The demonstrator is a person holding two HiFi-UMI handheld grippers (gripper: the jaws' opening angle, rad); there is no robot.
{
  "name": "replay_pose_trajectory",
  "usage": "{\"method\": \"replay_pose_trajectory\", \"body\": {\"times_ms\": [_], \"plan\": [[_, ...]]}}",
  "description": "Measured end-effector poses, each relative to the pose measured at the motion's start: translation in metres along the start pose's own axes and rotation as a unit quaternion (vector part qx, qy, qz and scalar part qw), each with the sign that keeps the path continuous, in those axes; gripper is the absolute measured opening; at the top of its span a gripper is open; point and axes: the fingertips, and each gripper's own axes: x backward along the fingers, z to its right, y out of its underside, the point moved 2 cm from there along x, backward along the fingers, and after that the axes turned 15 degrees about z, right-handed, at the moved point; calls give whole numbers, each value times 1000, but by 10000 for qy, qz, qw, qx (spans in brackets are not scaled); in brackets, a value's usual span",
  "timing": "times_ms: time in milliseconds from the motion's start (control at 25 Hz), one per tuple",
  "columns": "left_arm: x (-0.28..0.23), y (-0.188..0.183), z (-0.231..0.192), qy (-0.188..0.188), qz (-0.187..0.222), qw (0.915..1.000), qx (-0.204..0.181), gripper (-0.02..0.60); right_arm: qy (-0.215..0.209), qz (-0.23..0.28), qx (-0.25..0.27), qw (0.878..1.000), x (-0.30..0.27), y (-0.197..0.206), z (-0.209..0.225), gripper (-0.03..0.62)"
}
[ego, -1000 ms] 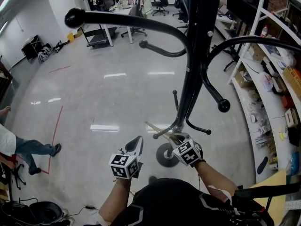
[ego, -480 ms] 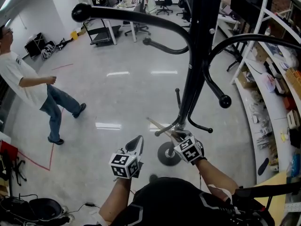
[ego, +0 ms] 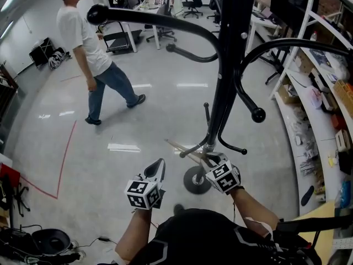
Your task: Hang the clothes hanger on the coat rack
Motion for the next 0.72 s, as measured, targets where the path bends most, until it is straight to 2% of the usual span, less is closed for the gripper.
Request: {"method": "replay_pose_trajectory", "body": {"times_ms": [160, 520, 720], "plan": [[10, -4, 3, -115, 130, 9998, -17, 0, 118, 150, -17, 9998, 28, -10, 7, 61], [39, -12, 43, -332, 323, 9989, -112, 0, 366, 1037, -416, 9931, 105, -47, 24, 60], [55, -22, 75, -265, 455, 9982, -281, 0, 173, 1399, -529, 9886, 145, -66, 23, 58]]}}
